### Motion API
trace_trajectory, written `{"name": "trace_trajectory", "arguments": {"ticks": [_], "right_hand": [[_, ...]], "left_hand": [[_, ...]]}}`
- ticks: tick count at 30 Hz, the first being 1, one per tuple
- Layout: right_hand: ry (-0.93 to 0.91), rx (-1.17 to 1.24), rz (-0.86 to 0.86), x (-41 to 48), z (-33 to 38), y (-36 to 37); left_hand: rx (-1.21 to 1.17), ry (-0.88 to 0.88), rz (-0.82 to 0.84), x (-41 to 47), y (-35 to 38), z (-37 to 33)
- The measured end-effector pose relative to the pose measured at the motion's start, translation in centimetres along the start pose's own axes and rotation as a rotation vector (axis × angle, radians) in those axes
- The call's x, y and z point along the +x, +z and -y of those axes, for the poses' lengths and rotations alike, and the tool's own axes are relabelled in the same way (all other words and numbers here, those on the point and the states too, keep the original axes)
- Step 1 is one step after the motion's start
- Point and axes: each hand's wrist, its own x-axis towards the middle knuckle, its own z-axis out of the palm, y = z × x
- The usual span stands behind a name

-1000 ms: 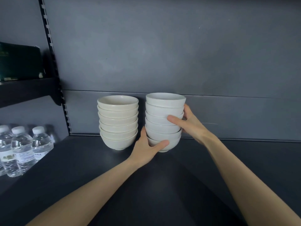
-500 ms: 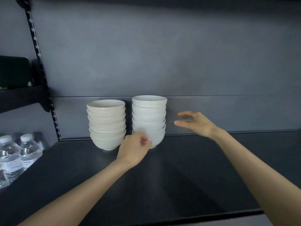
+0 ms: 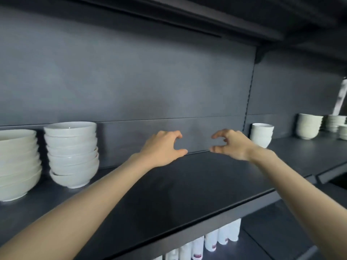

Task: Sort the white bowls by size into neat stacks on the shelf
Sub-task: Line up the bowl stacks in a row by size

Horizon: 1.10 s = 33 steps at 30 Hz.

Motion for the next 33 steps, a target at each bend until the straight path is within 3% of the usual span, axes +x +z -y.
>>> {"name": "trace_trajectory", "arguments": {"ticks": [14, 33], "right_hand": [[0.194, -0.204, -0.095, -8.3, -25.4, -12.6], [0.358, -0.274, -0.170, 0.7, -53.5, -21.4]], "left_hand": [[0.144, 0.284, 0.076, 9.7, 12.3, -24.1], [0.041, 0.506, 0.110, 33.4, 30.8, -42.6]]}}
